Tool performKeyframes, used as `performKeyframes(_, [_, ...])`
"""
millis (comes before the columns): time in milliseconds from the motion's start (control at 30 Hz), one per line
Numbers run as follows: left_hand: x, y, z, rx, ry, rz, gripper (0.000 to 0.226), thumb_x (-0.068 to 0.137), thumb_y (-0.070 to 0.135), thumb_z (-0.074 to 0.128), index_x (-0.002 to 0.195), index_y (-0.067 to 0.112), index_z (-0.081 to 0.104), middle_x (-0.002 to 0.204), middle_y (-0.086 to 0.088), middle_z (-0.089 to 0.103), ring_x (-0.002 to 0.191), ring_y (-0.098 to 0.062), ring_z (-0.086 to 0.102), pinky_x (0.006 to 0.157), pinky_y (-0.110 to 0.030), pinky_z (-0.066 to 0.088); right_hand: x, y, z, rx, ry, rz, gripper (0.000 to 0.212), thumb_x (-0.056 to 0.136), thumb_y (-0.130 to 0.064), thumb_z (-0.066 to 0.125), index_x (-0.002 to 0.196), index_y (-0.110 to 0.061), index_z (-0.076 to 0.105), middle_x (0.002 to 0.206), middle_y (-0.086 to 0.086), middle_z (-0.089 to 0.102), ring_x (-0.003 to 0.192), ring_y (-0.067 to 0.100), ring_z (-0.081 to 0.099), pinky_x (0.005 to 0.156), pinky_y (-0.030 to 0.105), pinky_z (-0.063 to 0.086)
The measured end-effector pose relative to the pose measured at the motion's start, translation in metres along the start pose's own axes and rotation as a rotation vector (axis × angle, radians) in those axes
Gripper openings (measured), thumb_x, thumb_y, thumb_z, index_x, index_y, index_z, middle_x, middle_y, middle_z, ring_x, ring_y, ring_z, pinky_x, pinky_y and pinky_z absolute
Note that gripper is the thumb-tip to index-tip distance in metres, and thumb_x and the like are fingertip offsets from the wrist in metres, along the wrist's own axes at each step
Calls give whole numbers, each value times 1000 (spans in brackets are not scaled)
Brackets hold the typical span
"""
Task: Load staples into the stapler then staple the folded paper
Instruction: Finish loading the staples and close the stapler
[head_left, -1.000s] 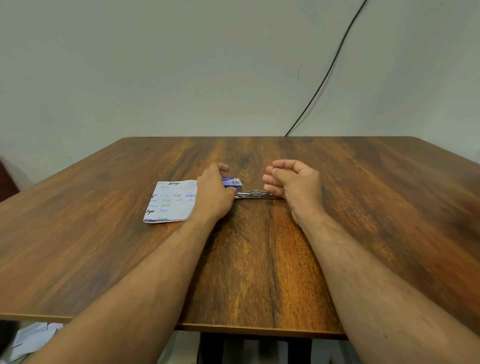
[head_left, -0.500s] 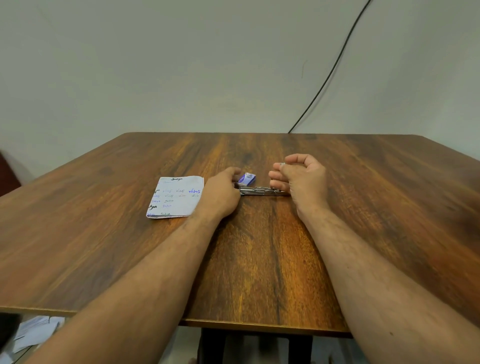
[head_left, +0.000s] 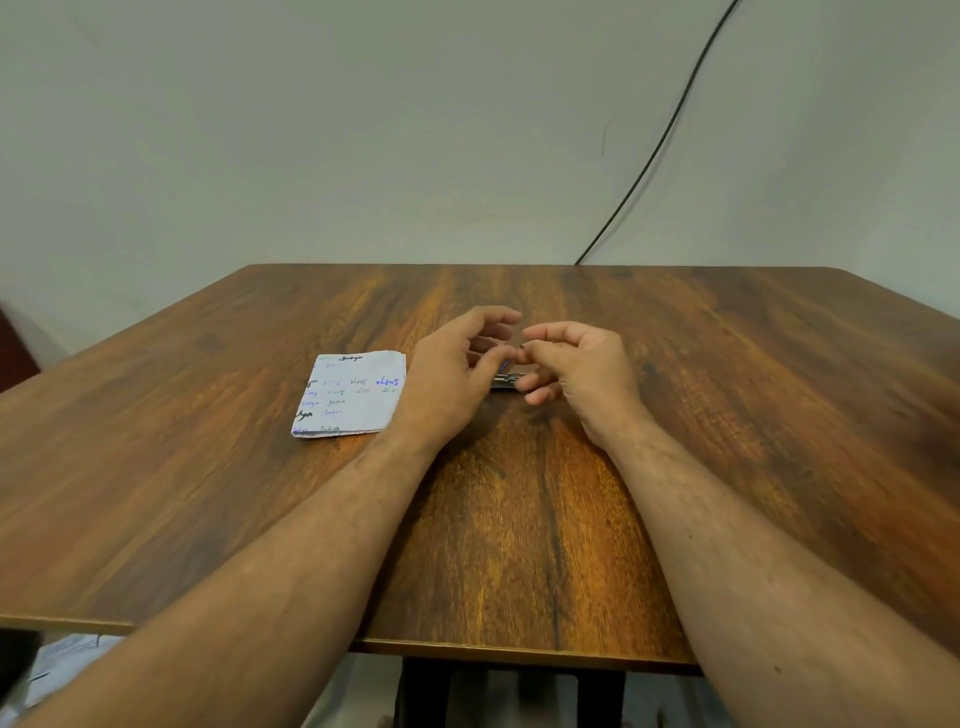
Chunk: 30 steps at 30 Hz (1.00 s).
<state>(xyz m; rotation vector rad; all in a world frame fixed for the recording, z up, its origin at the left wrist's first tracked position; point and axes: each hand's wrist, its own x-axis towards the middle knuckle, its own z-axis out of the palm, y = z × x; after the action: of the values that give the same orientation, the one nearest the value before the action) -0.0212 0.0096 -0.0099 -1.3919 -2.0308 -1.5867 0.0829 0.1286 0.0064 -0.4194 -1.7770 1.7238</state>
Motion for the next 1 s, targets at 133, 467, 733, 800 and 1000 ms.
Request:
performKeyframes(133, [0,2,-1,20,8,1,18,88,9,72,101,20,78,96,8,75,92,-4,69,88,-27,56,2,4,-4,-28,-79,19,8,96,-8,64,100,-9,72,81,9,76,53,14,68,45,21,54])
performKeyframes(467, [3,-1,-3,-189,14,-159,10,92,12,70,98,15,77,88,3,78,81,-11,75,82,-34,62,1,3,-2,-100,-67,-27,14,95,-9,67,107,-6,73,85,12,76,49,13,64,44,22,53])
performKeyframes(733, [3,0,-6,-483,-26,-255,8,91,7,71,94,14,74,82,-3,77,76,-15,74,71,-28,58,0,3,-2,-145,-31,-179,20,90,-14,75,109,-20,73,77,6,76,45,15,60,38,22,47])
performKeyframes(800, [3,0,-6,-522,-28,-271,10,90,3,70,95,12,70,76,-1,77,68,-11,72,65,-24,57,-1,5,-1,-174,-37,-198,20,90,-15,75,109,-23,75,76,4,77,44,13,59,39,21,47])
performKeyframes(1000, [3,0,-7,-560,-52,-318,19,92,-2,65,108,7,59,76,-9,72,61,-13,67,60,-23,58,0,9,-2,-321,-37,-235,13,92,-16,72,103,-18,78,75,7,76,43,11,59,39,20,47])
